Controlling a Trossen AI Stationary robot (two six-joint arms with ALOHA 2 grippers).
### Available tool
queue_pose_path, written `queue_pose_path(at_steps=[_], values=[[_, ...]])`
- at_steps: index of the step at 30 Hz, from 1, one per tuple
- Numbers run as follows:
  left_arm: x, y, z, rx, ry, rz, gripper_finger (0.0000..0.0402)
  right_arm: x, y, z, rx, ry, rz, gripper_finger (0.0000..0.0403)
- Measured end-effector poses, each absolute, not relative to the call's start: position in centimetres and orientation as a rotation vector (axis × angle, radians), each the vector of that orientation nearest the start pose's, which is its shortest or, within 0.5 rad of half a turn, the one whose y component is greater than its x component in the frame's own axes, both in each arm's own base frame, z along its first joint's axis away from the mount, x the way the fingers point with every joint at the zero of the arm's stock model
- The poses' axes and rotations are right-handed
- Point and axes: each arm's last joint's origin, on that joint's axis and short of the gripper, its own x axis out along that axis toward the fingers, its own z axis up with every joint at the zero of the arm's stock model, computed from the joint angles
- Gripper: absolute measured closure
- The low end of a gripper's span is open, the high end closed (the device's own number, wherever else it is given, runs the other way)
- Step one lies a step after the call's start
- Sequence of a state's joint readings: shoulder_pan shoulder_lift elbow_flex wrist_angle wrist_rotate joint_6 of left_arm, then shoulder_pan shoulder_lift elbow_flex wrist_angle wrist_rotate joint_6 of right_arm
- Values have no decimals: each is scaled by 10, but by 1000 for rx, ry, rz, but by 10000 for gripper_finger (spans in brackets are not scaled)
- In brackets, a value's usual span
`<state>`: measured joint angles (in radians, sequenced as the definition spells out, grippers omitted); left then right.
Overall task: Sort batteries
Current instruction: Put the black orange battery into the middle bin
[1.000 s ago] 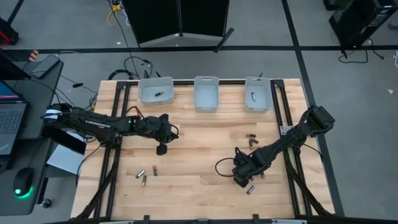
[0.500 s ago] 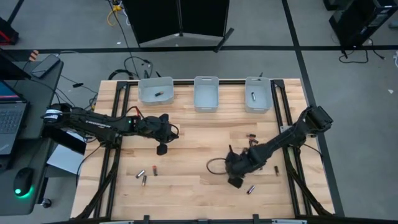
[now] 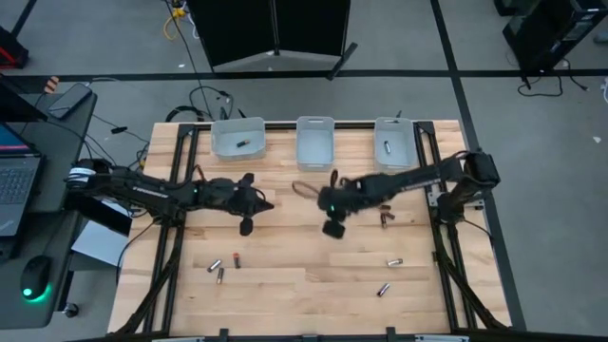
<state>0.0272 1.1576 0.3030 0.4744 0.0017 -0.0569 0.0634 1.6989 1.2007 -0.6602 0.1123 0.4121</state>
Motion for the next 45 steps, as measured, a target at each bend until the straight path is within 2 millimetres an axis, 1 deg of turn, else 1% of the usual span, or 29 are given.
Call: queue_pose_path(at_steps=[5, 10, 13, 16, 20, 26, 30, 33, 37, 41, 45], values=[[205, 6, 157, -94, 385, 43, 387, 347, -29, 229, 238, 1027, -320, 348], [206, 6, 158, -90, 370, 42, 387, 351, -74, 250, 222, 929, -381, 348], [206, 6, 160, -78, 358, 50, 387, 352, -94, 262, 209, 887, -411, 348], [206, 6, 161, -60, 346, 55, 387, 352, -108, 275, 187, 844, -427, 348], [208, 7, 164, -56, 308, 71, 387, 355, -117, 294, 149, 783, -428, 348], [208, 7, 165, -59, 298, 71, 387, 360, -118, 318, 89, 711, -410, 348], [208, 7, 165, -61, 298, 71, 387, 362, -119, 331, 60, 675, -403, 348], [208, 7, 166, -61, 289, 71, 387, 366, -120, 337, 37, 658, -397, 348], [208, 7, 167, -60, 280, 71, 387, 381, -125, 332, 15, 708, -383, 348], [208, 7, 167, -58, 276, 70, 387, 402, -132, 318, -8, 805, -358, 348], [208, 7, 167, -54, 282, 68, 387, 416, -140, 304, -33, 896, -333, 348]])
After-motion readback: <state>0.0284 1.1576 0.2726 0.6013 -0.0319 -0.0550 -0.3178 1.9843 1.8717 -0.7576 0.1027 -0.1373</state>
